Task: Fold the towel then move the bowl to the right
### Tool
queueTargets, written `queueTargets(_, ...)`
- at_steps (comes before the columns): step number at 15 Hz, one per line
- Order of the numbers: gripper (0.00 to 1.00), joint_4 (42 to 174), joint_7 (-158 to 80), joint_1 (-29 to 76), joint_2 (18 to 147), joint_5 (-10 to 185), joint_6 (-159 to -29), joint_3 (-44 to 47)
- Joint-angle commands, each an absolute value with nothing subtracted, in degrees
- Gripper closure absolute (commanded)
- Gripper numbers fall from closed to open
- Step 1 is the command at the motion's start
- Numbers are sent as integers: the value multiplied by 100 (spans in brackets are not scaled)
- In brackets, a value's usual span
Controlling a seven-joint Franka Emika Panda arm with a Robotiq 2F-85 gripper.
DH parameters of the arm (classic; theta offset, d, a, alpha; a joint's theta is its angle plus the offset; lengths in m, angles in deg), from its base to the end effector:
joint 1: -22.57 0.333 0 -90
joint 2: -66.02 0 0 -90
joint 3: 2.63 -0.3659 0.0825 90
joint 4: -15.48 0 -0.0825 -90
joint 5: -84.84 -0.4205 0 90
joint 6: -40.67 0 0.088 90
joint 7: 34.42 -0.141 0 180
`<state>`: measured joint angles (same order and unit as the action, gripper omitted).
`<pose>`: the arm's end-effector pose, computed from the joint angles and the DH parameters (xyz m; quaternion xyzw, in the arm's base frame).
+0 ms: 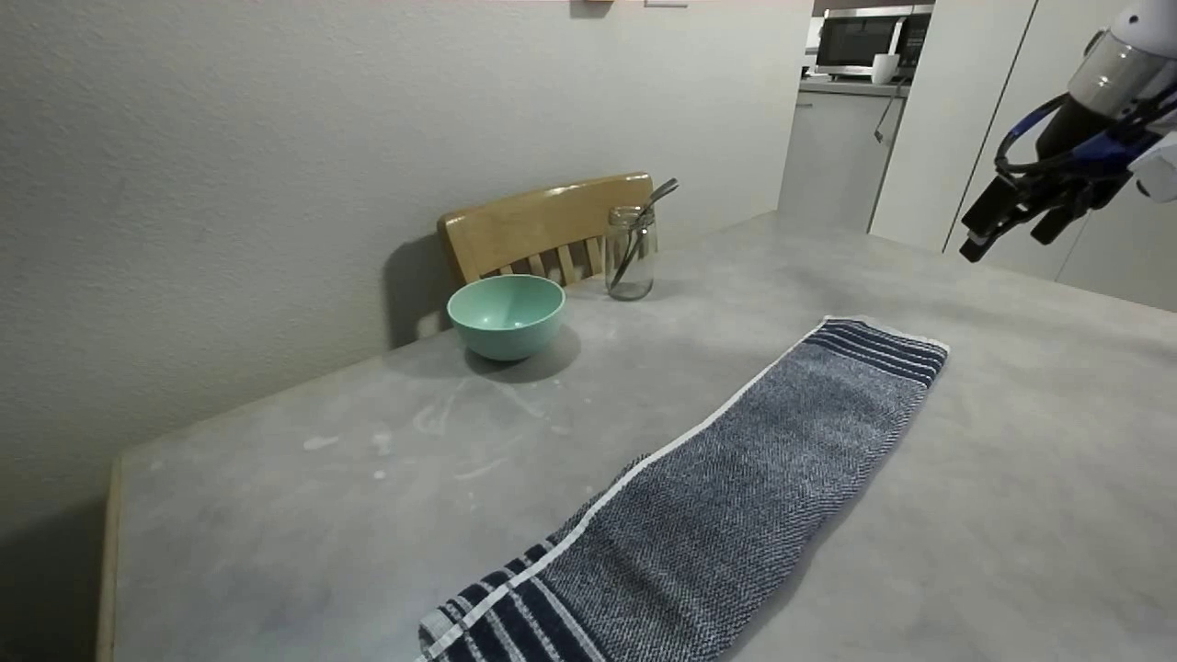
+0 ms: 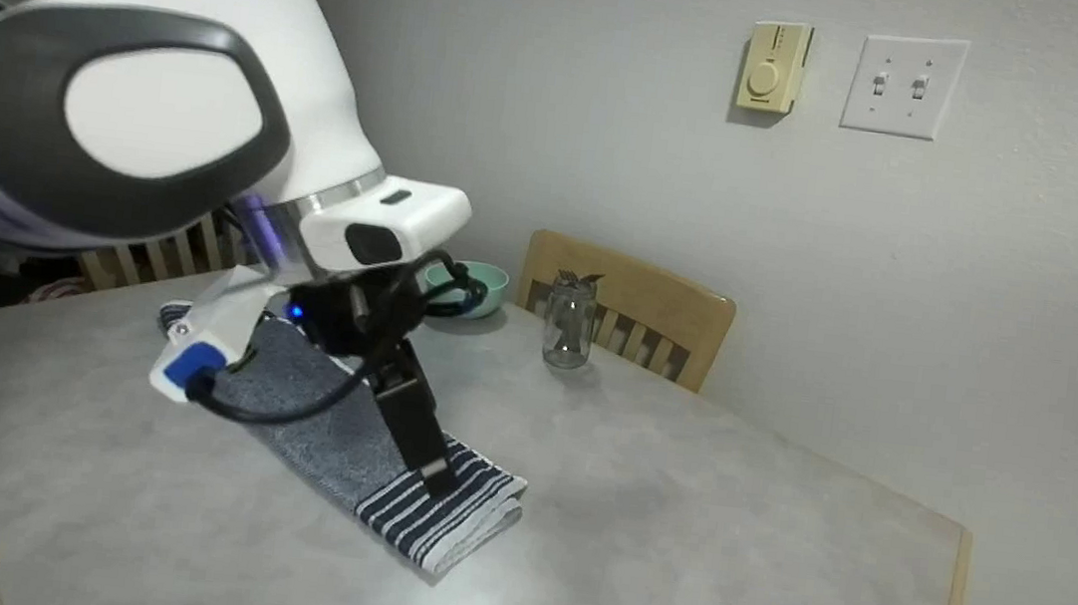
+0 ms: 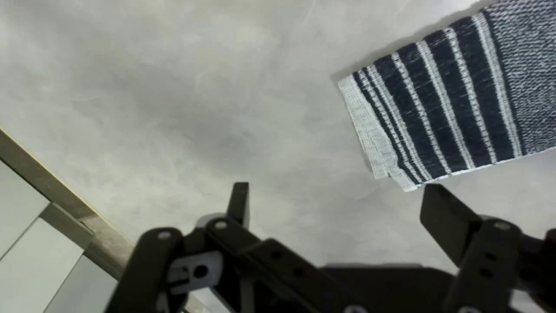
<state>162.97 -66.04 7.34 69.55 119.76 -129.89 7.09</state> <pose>0.4693 -0.1788 0.2563 0.9620 -0.1948 0.1666 0.0942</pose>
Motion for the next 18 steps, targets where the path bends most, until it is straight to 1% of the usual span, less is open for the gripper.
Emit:
queueTargets(1,0,16197,-4992,-221,8060,10855,-14006,-208)
queueTargets(3,0,15935,-4040,-976,8408,10290,-13602,-1071)
queueTargets(4,0,16286,-4108,105,8008,9871,-13782,-85)
queueTargets(6,0,16118,-3722,-332,8340,9659,-13804,-590)
queueTargets(10,0,16009,-3677,-416,8415,9659,-13787,-660)
queueTargets(11,0,16026,-3664,-359,8419,9520,-13994,-590)
queueTargets(13,0,15961,-3337,-349,8320,9129,-13720,-653)
queueTargets(14,0,15851,-3296,-980,8261,9314,-13180,-1283)
queueTargets(15,0,15754,-3000,-1205,8208,9155,-12816,-1566)
queueTargets(16,0,15585,-2477,-1731,8231,8834,-12283,-2196)
queueTargets(18,0,15139,-1626,-2172,8330,8335,-11387,-2656)
